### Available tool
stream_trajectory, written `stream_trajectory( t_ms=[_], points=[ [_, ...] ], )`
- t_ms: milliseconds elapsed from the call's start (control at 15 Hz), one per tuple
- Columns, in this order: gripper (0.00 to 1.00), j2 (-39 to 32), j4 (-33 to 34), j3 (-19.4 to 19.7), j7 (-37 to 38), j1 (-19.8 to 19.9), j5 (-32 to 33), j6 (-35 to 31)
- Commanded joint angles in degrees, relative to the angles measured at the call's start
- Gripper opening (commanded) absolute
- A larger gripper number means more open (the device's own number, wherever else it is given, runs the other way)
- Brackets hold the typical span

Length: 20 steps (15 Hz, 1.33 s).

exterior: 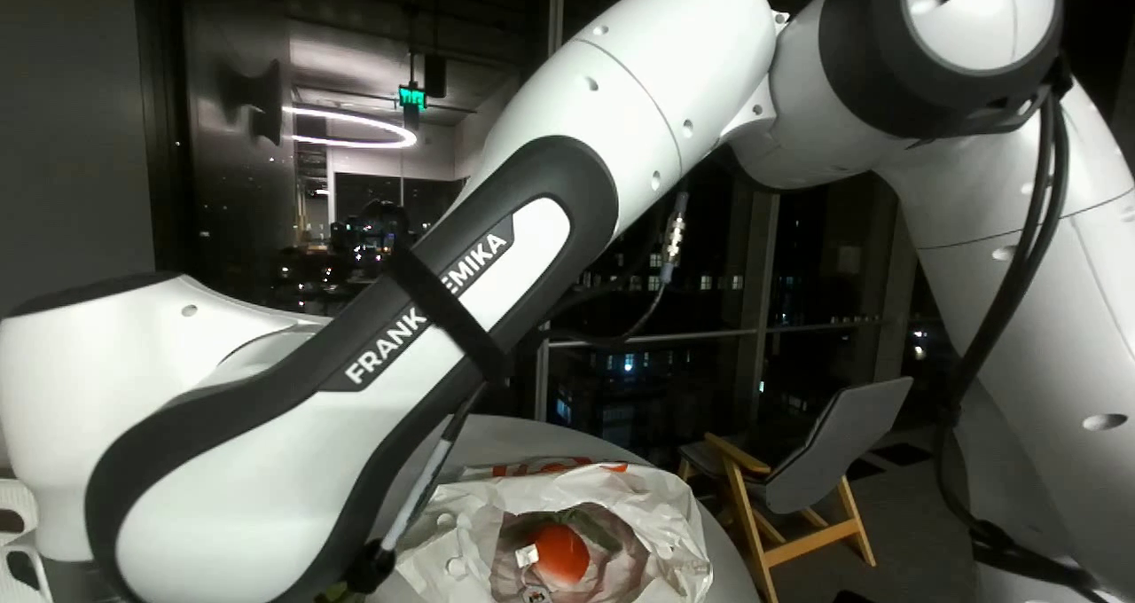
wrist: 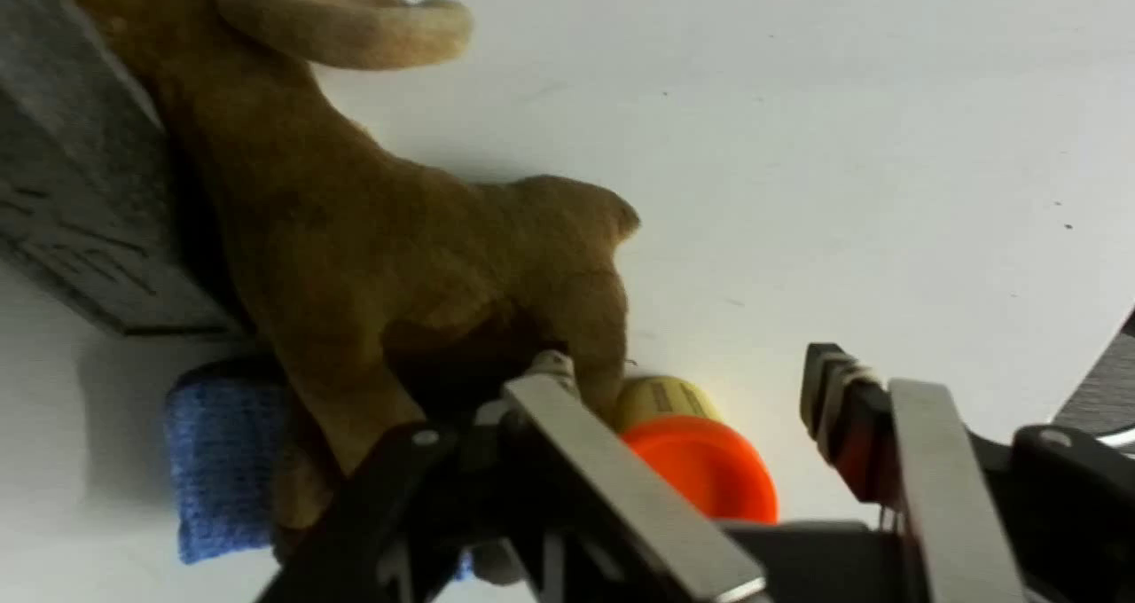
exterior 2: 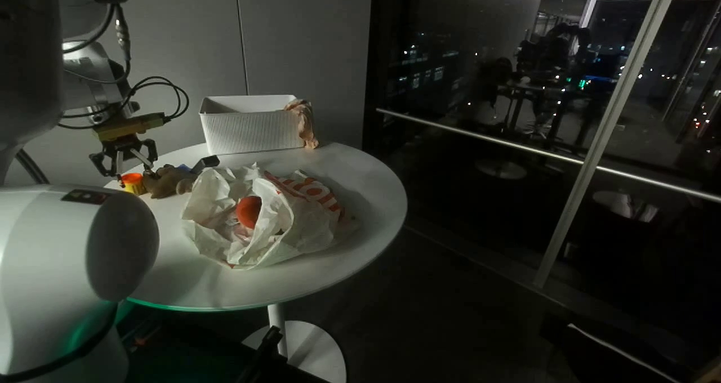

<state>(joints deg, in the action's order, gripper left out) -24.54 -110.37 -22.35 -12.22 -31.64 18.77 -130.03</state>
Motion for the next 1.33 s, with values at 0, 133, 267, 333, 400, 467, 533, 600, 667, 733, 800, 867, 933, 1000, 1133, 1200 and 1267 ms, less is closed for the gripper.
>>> stream_trajectory(
  t_ms=[0, 133, 267, 333, 400, 467, 533, 600, 667, 733, 800, 867, 933, 1000, 1133, 1200, 1267],
  points=[
    [1.0, 0.17, 1.84, -2.63, -3.18, 0.92, -4.53, 0.67],
    [1.0, -1.2, 3.36, -3.02, -4.53, 0.93, -5.47, 0.64],
    [1.0, -2.46, 4.34, -3.12, -6.17, 1.1, -6.08, 0.57],
    [1.0, -3.2, 4.72, -2.8, -6.78, 0.93, -5.49, 0.24],
    [1.0, -3.86, 5.05, -2.63, -7.32, 0.82, -5.03, 0.12],
    [1.0, -4.5, 5.44, -2.26, -7.21, 0.5, -4.41, 0.19],
    [1.0, -5.3, 5.96, -2.09, -7.54, 0.33, -4.16, 0.35],
    [1.0, -5.85, 6.31, -1.97, -7.87, 0.22, -3.9, 0.45],
    [1.0, -6.31, 6.79, -1.85, -8.11, 0.11, -3.64, 0.58],
    [1.0, -6.87, 7.33, -1.79, -8.47, 0.07, -3.56, 0.58],
    [1.0, -7.32, 7.78, -1.81, -9.06, 0.1, -3.57, 0.8],
    [1.0, -7.82, 8.22, -1.51, -9.07, -0.15, -3.12, 0.84],
    [1.0, -8.15, 8.44, -1.2, -9.11, -0.34, -2.55, 0.51],
    [1.0, -8.62, 8.83, -0.77, -8.83, -0.63, -1.9, 0.98],
    [1.0, -9.55, 9.02, 0.31, -8.13, -1.26, -0.12, 1.05],
    [0.75, -9.96, 9.08, 0.93, -7.68, -1.61, 1.02, 0.93],
    [0.74, -10.16, 9.2, 1.25, -7.58, -1.75, 1.63, 1.01]
  ],
)
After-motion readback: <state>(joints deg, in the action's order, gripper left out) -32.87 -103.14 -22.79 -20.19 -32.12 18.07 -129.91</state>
